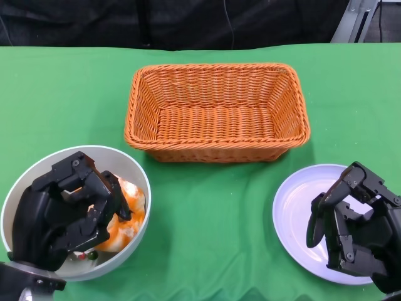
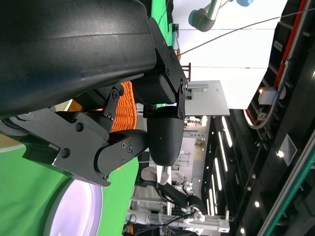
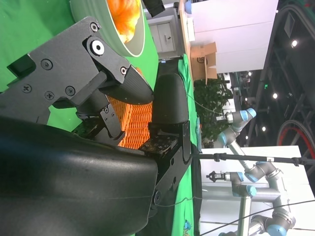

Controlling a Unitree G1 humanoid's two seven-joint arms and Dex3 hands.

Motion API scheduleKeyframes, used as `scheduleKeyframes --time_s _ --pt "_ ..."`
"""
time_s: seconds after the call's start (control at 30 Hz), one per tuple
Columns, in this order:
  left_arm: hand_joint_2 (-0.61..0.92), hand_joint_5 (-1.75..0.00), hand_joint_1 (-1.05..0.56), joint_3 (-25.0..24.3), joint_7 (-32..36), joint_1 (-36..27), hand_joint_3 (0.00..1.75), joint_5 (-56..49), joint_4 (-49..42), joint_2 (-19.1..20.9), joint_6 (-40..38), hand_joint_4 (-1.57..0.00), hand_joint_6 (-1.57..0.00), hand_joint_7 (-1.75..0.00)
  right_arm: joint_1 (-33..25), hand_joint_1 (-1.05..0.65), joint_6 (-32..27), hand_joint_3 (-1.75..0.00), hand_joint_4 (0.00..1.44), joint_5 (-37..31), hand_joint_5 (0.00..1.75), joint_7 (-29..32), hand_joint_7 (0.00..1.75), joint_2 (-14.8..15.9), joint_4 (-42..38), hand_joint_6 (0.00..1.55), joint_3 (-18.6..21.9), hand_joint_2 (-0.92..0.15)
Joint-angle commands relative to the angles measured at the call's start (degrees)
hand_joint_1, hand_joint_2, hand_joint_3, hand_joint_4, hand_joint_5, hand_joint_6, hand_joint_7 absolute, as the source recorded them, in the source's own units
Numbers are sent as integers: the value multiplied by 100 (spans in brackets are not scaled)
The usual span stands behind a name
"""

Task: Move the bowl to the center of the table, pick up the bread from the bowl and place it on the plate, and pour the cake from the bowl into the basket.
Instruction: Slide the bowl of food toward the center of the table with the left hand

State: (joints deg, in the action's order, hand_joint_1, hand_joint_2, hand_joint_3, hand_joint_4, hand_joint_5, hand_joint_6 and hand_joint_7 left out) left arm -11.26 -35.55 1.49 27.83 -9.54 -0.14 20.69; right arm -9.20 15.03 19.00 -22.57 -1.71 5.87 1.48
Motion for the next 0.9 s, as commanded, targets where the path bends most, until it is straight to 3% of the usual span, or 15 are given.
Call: scheduleKeyframes --time_s 0.03,0.9 --pt "65 -171 -13 -49 -51 15 84 73 -46 67 83 -75 -78 -138 50 -15 132 -131 80 40 175 -40 162 88 -44 61 68 -50" --pt "67 -168 -11 -57 -36 17 84 113 -55 44 55 -77 -81 -138 47 -13 145 -132 80 -8 175 24 163 77 -75 61 54 -50"
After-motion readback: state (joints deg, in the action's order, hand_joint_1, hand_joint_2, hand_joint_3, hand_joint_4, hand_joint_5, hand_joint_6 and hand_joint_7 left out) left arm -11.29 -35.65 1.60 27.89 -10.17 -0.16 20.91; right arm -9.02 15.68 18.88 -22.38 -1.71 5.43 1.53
